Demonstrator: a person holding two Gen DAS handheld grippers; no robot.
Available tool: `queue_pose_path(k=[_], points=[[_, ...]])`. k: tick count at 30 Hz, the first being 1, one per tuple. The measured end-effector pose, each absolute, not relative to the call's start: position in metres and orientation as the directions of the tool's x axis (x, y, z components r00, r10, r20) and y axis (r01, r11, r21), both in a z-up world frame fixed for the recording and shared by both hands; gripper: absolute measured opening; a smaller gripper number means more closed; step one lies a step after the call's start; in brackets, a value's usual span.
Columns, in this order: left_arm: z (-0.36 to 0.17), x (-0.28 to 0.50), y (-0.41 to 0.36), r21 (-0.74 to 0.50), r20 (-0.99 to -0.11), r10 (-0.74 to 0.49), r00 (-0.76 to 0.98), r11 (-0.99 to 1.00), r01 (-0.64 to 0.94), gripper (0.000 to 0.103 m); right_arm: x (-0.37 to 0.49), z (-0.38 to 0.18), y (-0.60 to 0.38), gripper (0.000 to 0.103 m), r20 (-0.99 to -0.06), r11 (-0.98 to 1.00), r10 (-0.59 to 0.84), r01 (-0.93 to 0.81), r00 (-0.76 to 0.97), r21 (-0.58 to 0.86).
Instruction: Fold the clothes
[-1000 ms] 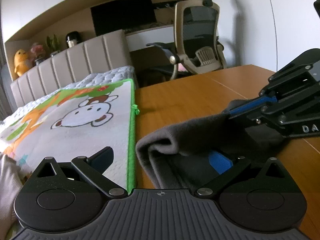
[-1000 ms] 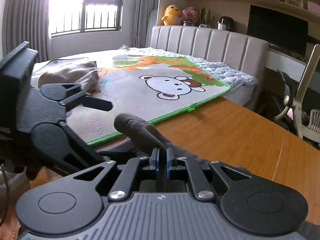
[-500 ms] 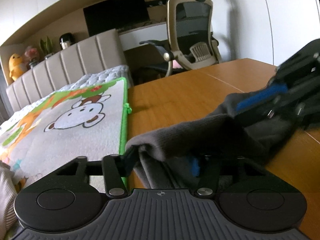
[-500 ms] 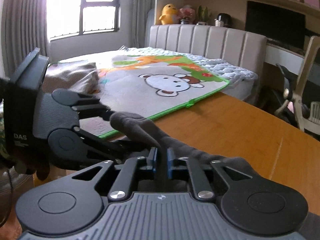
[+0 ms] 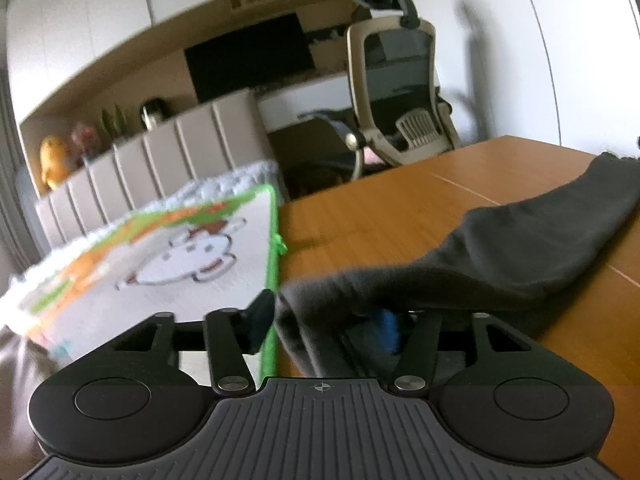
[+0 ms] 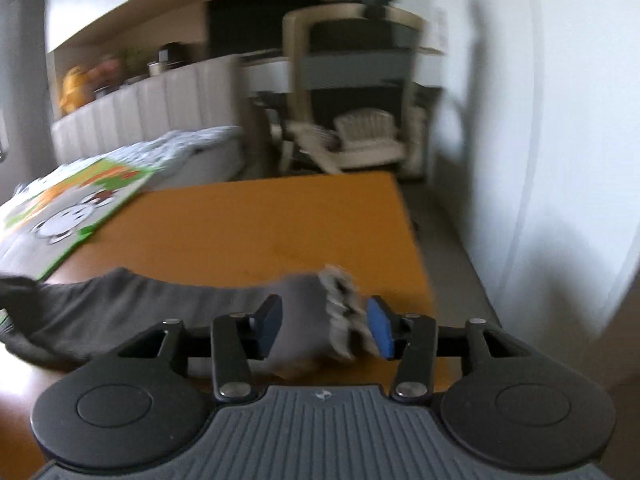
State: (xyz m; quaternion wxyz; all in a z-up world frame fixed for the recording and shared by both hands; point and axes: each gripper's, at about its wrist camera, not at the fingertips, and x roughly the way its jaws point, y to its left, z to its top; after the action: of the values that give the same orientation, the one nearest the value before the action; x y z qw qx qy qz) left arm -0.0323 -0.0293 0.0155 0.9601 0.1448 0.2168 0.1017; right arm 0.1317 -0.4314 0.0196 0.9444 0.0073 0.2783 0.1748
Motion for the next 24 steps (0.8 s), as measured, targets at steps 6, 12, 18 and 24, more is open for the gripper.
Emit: queue_pose_path(k=[6, 12, 18, 24], points=[[0.016, -0.033, -0.033, 0.368, -0.383, 0.265, 0.885, 0.922, -0.117, 0.068, 0.135, -0.007, -0.442, 0.051, -0.554, 0.927, 0.373, -0.316, 0.744, 0.2], [0.011, -0.028, -0.042, 0.414, -0.394, 0.242, 0.887, 0.908, -0.064, 0.063, 0.144, -0.015, -0.427, 0.05, -0.553, 0.91, 0.414, -0.34, 0.723, 0.237], [0.018, -0.018, -0.044, 0.409, -0.421, 0.189, 0.887, 0.913, 0.0, 0.037, 0.148, -0.002, -0.415, 0.013, -0.533, 0.882, 0.468, -0.412, 0.706, 0.228], [0.042, 0.022, -0.023, 0.293, -0.446, 0.136, 0.885, 0.956, 0.001, 0.037, 0.191, 0.021, -0.415, 0.011, -0.514, 0.829, 0.56, -0.44, 0.65, 0.346]])
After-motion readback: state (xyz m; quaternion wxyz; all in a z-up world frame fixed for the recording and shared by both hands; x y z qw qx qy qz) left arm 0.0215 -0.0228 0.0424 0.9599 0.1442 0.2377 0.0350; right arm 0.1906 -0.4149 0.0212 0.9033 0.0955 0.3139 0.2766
